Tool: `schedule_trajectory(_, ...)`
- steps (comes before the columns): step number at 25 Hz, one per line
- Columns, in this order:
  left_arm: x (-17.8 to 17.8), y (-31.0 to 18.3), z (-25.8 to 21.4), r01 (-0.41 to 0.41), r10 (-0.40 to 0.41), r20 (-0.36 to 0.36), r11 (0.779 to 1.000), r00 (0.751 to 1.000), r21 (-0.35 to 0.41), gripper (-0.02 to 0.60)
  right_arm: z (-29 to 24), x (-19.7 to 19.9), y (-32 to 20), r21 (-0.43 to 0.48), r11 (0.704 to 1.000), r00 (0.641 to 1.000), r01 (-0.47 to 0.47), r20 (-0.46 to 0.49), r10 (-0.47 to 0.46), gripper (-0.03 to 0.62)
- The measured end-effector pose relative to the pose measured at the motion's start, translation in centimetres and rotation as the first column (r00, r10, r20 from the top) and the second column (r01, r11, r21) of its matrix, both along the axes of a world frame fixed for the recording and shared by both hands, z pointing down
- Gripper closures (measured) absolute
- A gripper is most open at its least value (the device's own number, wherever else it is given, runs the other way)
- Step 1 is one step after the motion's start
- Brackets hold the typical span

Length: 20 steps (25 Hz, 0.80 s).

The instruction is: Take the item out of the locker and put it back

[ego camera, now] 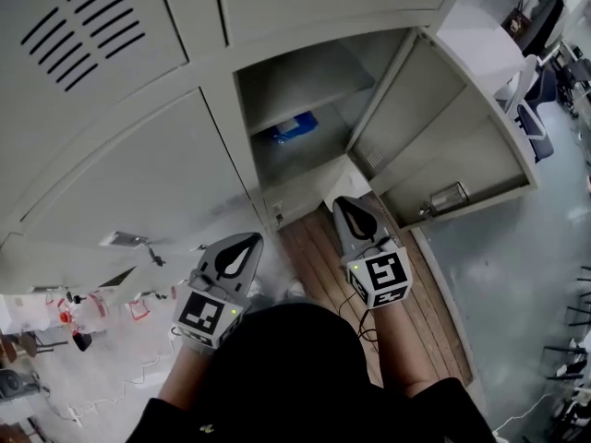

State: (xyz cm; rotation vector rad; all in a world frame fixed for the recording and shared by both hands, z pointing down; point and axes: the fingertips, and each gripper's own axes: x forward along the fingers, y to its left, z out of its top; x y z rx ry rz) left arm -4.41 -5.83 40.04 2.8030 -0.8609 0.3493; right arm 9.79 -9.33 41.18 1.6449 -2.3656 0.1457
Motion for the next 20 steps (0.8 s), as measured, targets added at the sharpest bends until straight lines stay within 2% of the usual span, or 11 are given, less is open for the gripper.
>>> schedule_trajectory(7,0.6,-0.4,0.7,-0.055,0.055,-0.002,0.996,0.998,0.069,0.575,-1.6,0.6,2.4,0.018,0.999,0.999,-0.03,0.026,0.03,0.589)
schedule_trajectory(10,1.1,-0.4,0.4,-0.061,0.061,-0.009,0.997,0.998,0.043,0.575,-1.7,0.9,2.9,0.019,0.999,0.998,-0.05,0.024,0.05,0.591)
schedule_trajectory(13,1.1,-0.7,0.6,-0.074,0.075,-0.01,0.995,0.997,0.071,0.575,-1.7,1.0,3.2,0.019,0.998,0.998,-0.062,0.024,0.061,0.591)
schedule_trajectory(20,1.1,-0.9,0.3,-0.088,0.09,-0.022,0.993,0.996,0.075,0.575,-1.5,0.7,3.4,0.013,0.999,0.998,-0.052,0.042,0.052,0.591)
